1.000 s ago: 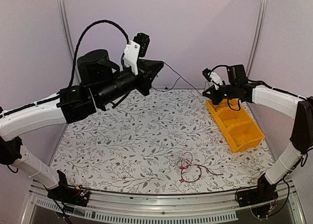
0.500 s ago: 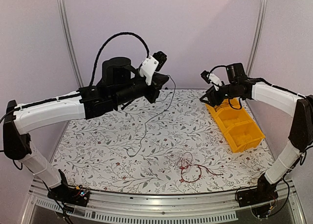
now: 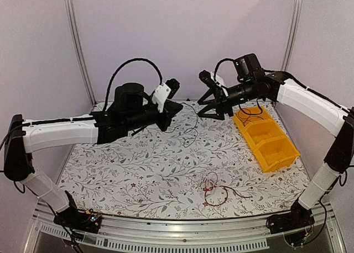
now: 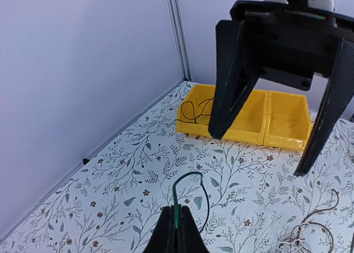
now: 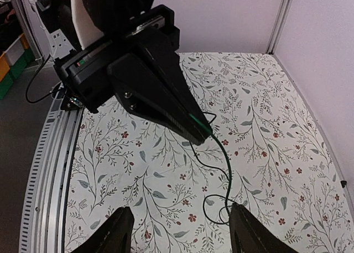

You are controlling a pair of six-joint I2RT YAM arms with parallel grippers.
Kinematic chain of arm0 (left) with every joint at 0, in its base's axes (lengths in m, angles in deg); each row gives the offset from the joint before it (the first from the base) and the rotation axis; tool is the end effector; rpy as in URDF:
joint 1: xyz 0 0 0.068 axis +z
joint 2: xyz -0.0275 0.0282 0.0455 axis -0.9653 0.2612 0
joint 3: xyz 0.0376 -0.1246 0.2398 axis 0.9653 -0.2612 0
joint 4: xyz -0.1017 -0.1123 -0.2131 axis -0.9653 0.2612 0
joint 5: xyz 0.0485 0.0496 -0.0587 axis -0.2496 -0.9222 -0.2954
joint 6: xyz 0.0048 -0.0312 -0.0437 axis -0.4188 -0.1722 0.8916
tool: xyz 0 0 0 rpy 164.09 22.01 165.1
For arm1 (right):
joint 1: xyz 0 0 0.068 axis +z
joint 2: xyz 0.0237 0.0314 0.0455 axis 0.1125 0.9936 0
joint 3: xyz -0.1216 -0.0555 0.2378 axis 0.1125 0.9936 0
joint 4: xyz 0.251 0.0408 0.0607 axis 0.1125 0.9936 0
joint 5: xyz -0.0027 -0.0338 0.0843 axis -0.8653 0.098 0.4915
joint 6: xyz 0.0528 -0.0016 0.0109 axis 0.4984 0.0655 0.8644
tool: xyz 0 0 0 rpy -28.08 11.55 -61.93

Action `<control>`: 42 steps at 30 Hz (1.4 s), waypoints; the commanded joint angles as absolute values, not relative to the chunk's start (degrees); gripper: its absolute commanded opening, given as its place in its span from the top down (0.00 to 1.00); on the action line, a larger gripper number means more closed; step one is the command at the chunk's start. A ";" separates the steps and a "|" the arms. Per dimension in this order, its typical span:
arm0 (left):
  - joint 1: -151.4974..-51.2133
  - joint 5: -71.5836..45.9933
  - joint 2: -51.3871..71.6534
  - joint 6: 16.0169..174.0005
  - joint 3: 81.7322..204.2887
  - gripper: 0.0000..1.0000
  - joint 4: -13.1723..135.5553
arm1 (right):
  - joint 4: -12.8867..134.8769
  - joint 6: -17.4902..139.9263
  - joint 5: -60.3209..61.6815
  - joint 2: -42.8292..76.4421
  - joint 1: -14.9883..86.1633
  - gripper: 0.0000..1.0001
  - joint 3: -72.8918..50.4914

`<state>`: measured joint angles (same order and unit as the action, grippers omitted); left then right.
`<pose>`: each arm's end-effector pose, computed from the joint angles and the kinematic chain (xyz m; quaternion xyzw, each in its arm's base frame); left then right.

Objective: Untangle the cables

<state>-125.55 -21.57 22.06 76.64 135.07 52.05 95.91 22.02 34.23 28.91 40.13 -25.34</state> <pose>0.2308 -0.2813 0.3138 0.3708 0.6821 -0.2324 0.5859 0.2876 0.2197 0.3591 -0.5875 0.6255 0.3219 0.4000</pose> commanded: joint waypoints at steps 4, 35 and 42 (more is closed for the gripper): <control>-127.28 -20.19 21.42 77.89 135.44 1.00 48.74 | 101.04 22.69 37.52 35.36 43.18 0.34 -32.46; -129.86 -26.78 21.74 76.34 136.59 0.40 50.91 | 101.03 17.43 16.27 34.83 26.86 1.00 -43.06; -130.28 -27.54 22.26 76.30 136.58 0.40 50.86 | 100.80 15.86 16.64 36.94 18.78 1.00 -47.49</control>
<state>-129.73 -26.38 22.12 76.97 136.10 51.55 100.37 17.87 17.27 35.56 21.55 -45.26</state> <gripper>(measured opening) 0.600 0.018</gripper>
